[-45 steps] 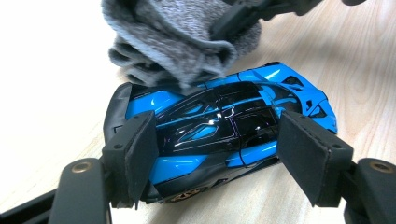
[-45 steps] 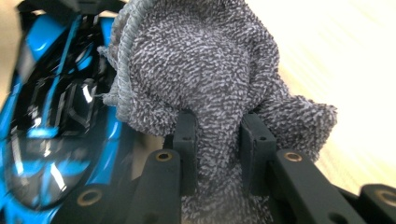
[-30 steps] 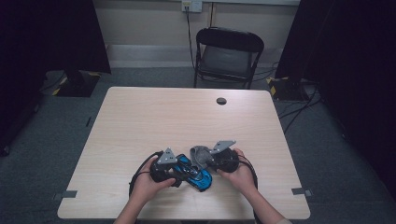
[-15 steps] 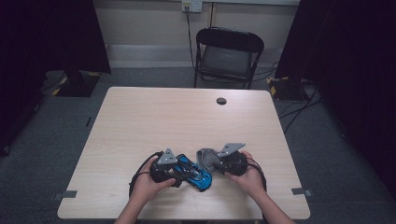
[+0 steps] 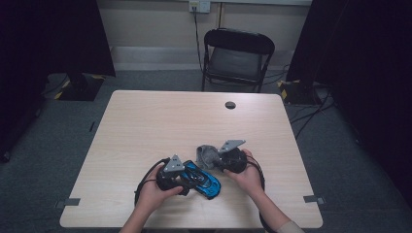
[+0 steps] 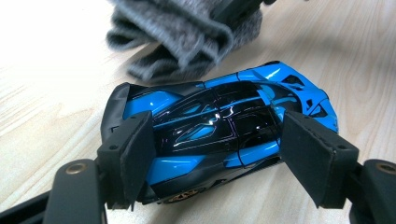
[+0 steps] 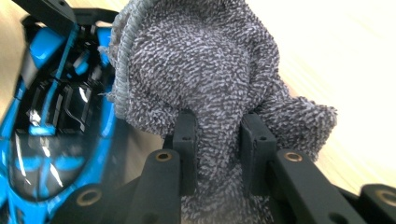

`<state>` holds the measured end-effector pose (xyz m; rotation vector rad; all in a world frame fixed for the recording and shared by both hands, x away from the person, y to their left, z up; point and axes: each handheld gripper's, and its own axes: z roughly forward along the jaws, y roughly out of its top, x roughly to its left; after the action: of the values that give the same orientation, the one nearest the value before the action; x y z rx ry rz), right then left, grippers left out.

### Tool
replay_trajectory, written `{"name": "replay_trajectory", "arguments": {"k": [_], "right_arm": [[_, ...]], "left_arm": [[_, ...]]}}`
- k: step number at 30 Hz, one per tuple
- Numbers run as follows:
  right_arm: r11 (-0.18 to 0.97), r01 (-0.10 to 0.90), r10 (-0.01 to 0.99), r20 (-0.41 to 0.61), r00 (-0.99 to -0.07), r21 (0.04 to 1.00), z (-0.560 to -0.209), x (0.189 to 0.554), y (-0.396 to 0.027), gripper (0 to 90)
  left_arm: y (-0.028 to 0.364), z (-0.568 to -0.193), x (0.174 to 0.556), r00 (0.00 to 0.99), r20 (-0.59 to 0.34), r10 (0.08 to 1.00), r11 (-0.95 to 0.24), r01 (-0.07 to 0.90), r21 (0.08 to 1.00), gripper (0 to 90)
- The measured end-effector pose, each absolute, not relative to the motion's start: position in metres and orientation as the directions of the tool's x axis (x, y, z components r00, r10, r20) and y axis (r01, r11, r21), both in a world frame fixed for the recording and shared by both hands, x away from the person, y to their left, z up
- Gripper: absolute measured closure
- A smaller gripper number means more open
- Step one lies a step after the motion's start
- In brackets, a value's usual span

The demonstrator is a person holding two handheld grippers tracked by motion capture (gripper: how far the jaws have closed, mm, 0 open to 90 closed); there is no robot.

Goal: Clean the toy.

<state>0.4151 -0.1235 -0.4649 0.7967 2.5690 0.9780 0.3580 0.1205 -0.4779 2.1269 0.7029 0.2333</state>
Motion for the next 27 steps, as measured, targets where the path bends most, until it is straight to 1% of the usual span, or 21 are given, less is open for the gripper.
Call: {"name": "replay_trajectory", "arguments": {"k": [7, 17, 27], "right_arm": [[0.644, 0.366, 0.544, -0.065, -0.837, 0.672, -0.468, 0.406, -0.120, 71.9], [0.666, 0.345, 0.513, -0.071, -0.855, 0.661, -0.466, 0.390, -0.136, 71.9], [0.655, 0.340, 0.503, -0.054, -0.863, 0.675, -0.467, 0.377, -0.155, 71.8]], "left_arm": [[0.122, -0.479, 0.357, 0.824, -0.083, 0.560, -0.464, 0.395, 0.793, 26.4], [0.121, -0.478, 0.358, 0.821, -0.081, 0.565, -0.467, 0.399, 0.789, 27.2], [0.120, -0.478, 0.357, 0.823, -0.079, 0.563, -0.469, 0.396, 0.789, 27.2]]}}
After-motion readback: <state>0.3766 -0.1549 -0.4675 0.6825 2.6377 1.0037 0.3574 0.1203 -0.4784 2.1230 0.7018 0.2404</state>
